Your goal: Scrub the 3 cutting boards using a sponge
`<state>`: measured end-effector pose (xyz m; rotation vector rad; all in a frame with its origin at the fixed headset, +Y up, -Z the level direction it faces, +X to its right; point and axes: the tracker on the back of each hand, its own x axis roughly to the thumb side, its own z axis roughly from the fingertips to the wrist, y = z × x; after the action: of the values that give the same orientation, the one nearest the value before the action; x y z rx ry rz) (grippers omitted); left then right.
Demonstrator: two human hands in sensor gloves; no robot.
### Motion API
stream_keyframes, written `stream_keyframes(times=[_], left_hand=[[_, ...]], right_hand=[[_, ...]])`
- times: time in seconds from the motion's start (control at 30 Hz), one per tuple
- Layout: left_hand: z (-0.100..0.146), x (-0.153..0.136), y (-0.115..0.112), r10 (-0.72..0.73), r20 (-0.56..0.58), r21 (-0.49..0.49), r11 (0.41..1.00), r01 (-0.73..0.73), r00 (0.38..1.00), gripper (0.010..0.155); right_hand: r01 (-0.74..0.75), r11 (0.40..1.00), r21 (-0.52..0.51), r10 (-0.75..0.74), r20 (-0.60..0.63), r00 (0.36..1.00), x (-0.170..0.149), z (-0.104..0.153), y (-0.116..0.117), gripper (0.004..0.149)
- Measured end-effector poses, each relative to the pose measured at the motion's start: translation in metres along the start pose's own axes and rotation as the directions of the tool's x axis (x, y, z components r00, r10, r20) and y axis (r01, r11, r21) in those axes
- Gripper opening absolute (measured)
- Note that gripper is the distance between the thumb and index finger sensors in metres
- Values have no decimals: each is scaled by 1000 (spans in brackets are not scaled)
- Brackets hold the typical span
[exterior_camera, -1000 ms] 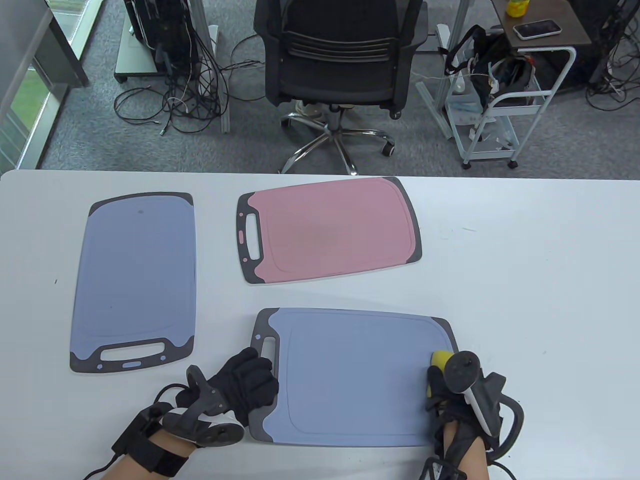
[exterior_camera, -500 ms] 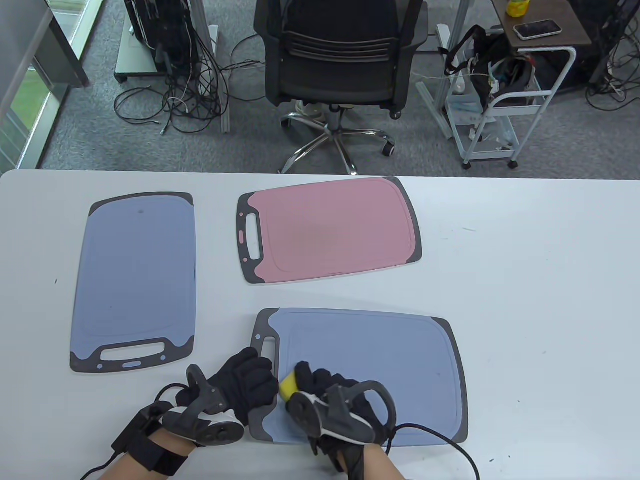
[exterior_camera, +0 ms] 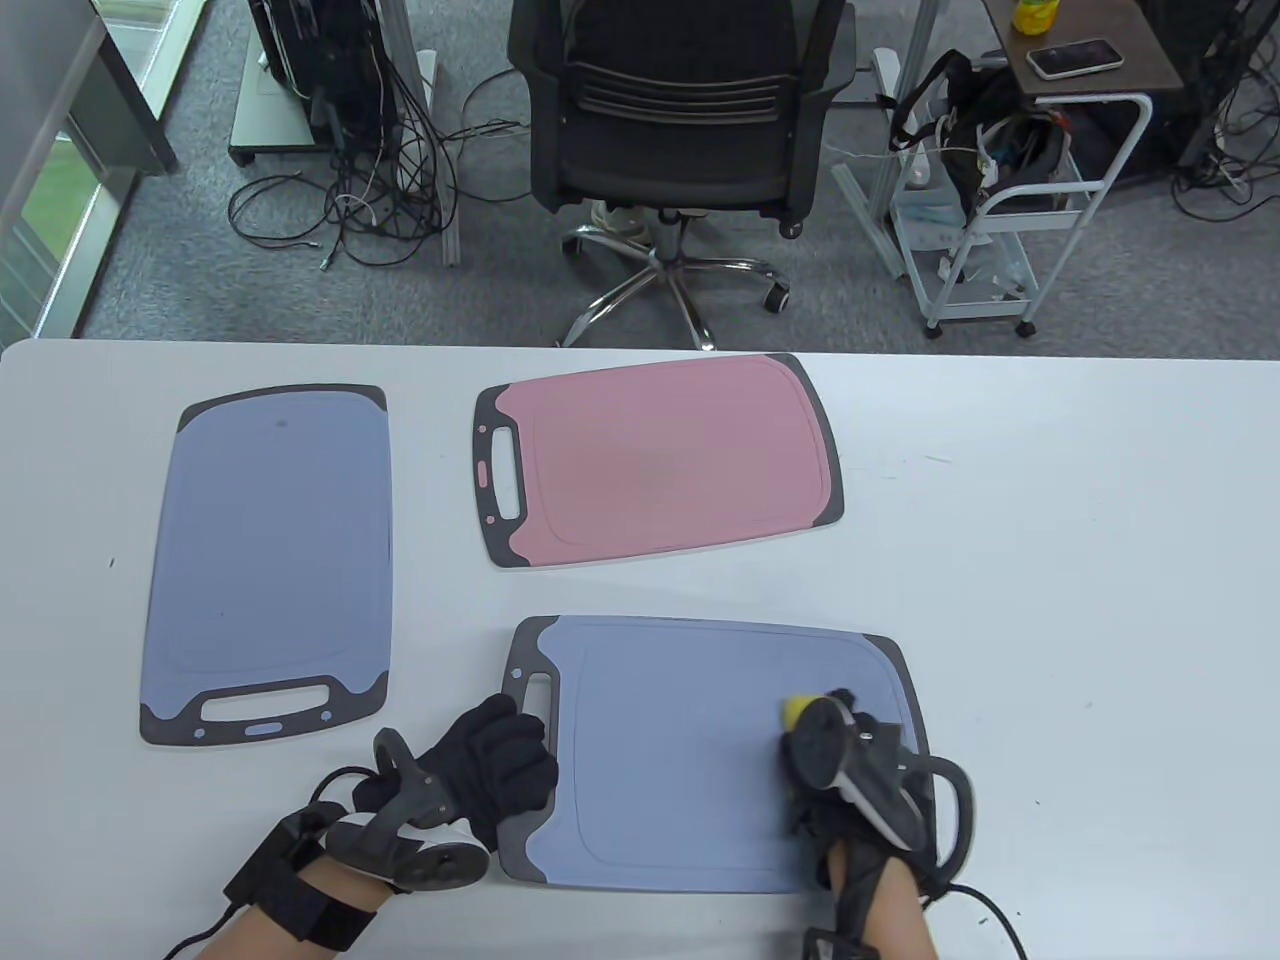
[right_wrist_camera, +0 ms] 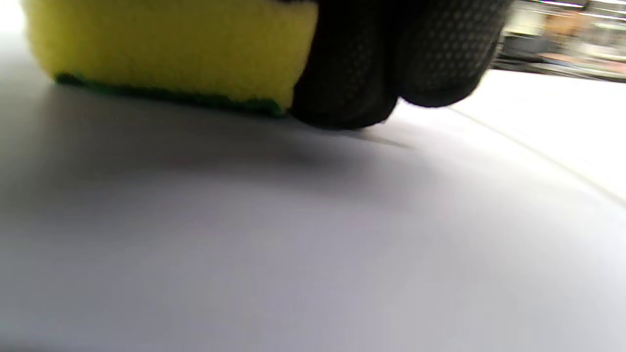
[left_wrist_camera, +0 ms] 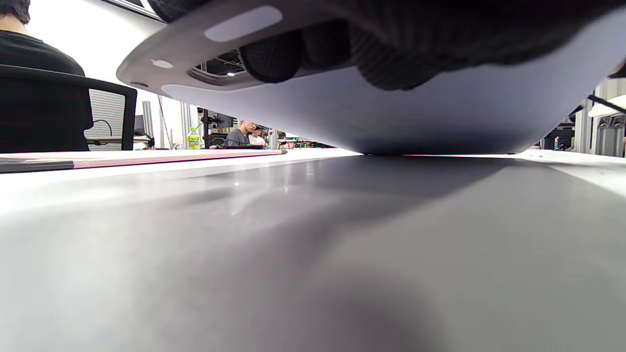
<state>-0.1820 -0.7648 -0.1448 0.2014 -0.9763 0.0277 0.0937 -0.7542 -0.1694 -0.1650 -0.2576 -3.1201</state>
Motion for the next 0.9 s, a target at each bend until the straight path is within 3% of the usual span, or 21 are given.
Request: stream_keyframes(times=[0.1, 0.13, 0.2, 0.23, 0.33, 0.4, 0.47, 0.53, 0.57, 0.63, 0.7, 0.73, 0.77, 0.8, 0.83, 0.9], left_hand=[[0, 0, 0, -2, 0, 2, 1000, 2, 1000, 45], [0, 0, 0, -2, 0, 2, 1000, 2, 1000, 44], [1, -1, 1, -1, -7, 7, 1000, 1, 1000, 44], [1, 0, 1, 0, -4, 7, 1000, 0, 1000, 44], [0, 0, 0, 1, -2, 3, 1000, -1, 1000, 45], [0, 0, 0, 2, -2, 3, 1000, -2, 1000, 45], [0, 0, 0, 3, -3, 3, 1000, -3, 1000, 45], [0, 0, 0, 2, -3, 5, 1000, -2, 1000, 45], [0, 0, 0, 2, -3, 5, 1000, -2, 1000, 45], [0, 0, 0, 0, -3, 4, 1000, 0, 1000, 45], [0, -1, 0, 4, -5, 9, 1000, -4, 1000, 44], [0, -1, 0, 3, -3, 11, 1000, -3, 1000, 44], [0, 0, 0, 1, -1, 11, 1000, -1, 1000, 44], [0, -1, 0, 3, -1, 11, 1000, -3, 1000, 44], [0, -1, 0, 1, 0, 10, 1000, -1, 1000, 44], [0, -1, 0, 1, 1, 11, 1000, -1, 1000, 44]], right_hand=[[-1, 997, -81, 31, 367, 930, 93, 20, -11, 74], [-24, 996, -84, 57, 410, 910, 108, 25, -12, 75], [-180, 976, -120, 211, 356, 910, 113, 27, -15, 75], [-168, 981, -95, 191, 366, 911, 102, 23, -14, 75], [56, 998, -41, -50, 142, 989, 32, 7, -2, 74], [14, 1000, -7, -14, -61, 998, -22, 1, 3, 74], [1, 1000, 22, 5, -283, 959, -78, 1, 10, 74], [86, 992, 91, -28, -507, 861, -130, 10, 17, 74], [140, 986, 91, -68, -547, 834, -143, 13, 19, 74], [242, 970, -9, -204, -574, 793, -152, 15, 25, 74], [139, 990, -21, -128, -539, 832, -132, 9, 20, 74], [74, 997, 37, -53, -409, 911, -111, 2, 14, 74], [51, 998, 38, -37, -308, 951, -80, -2, 10, 74], [30, 999, 20, -24, -241, 970, -56, -3, 7, 74], [18, 1000, -2, -19, -77, 997, -17, -3, 3, 74], [21, 998, -63, -9, 185, 983, 46, 8, -5, 75]])
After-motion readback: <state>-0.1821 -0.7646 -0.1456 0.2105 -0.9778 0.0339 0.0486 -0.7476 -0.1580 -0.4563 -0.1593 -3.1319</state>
